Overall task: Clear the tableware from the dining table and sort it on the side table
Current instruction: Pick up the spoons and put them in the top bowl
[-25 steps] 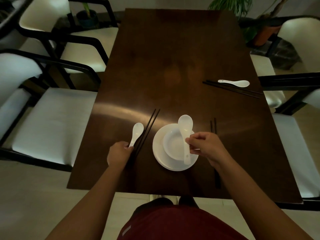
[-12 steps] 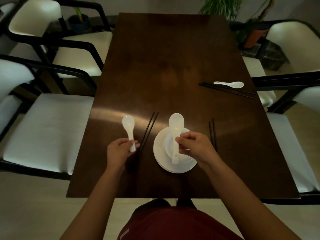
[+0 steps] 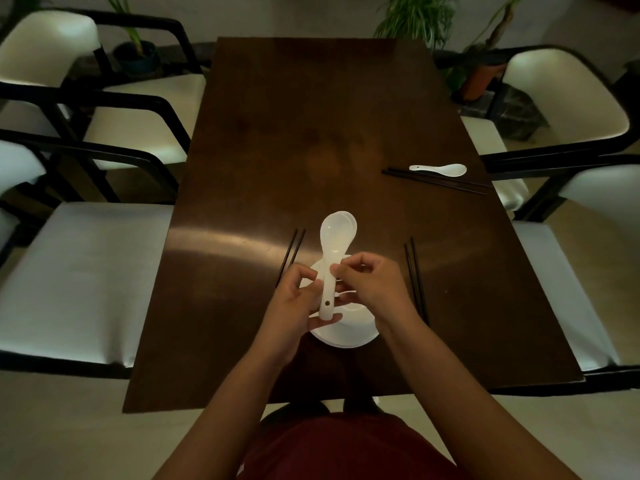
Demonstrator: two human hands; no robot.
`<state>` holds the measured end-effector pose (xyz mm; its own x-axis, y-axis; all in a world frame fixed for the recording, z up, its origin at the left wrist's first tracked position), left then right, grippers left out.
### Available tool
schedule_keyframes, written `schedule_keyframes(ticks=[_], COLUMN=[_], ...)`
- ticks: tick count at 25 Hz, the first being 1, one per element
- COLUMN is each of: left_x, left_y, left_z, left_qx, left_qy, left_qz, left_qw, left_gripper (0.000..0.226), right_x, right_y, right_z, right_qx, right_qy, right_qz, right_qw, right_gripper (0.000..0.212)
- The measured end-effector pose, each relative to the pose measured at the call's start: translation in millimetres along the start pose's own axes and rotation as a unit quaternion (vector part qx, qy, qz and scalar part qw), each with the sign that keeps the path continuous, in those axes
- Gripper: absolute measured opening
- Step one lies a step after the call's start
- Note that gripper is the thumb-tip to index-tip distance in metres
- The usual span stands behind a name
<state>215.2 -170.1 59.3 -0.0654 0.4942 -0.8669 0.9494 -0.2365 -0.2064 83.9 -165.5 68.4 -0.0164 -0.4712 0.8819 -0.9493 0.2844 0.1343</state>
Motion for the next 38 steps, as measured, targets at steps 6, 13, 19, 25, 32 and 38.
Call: schedule_keyframes(ticks=[6,13,19,25,32,38], left_x=[2,5,-6,-18,-21,-22], left_y=[-16,-18,-16,-40,-76,-83], left_z=[-1,-1,9,53,136,201], left_qx=[0.041,0.113,0.062,0.016,-0.056,-0.110], left_qy=[-0.002,0.045,0.013,0.015,0.062,0.082], left_qz=[0.004,-0.049,0.054,0.060,0.016,0.021], left_qw=[0.999,0.991,0.997,0.998,0.996,0.990], left_gripper=[0.009,0.016,0.018,0.016,0.016,0.017], right_x=[-3,19,17,23,10,19], right_y=[16,49,73,101,243,324], right_z=[2,17,31,75,222,362], right_qx=[-0.042,-0.018,-0.058,-0.022,-0.148,-0.223], right_qy=[0.017,0.075,0.097,0.076,-0.046,-0.046], right_qz=[-0.063,0.007,-0.013,-0.006,0.022,-0.254], right_qw=[0.997,0.997,0.994,0.997,0.988,0.940], right_gripper=[0.011,0.024,0.014,0.010,0.027,0.037])
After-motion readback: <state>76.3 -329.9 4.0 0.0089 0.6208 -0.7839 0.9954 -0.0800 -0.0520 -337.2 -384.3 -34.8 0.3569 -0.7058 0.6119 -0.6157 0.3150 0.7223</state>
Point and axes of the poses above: each hand's wrist, its own z-axis towards the middle knuckle, its own y-axis out of the back of the hand, x = y × z, the point moved 8 cm from there along z, towards the middle knuckle, and after that the axes turned 1 degree about -z, right-handed, at the moved point
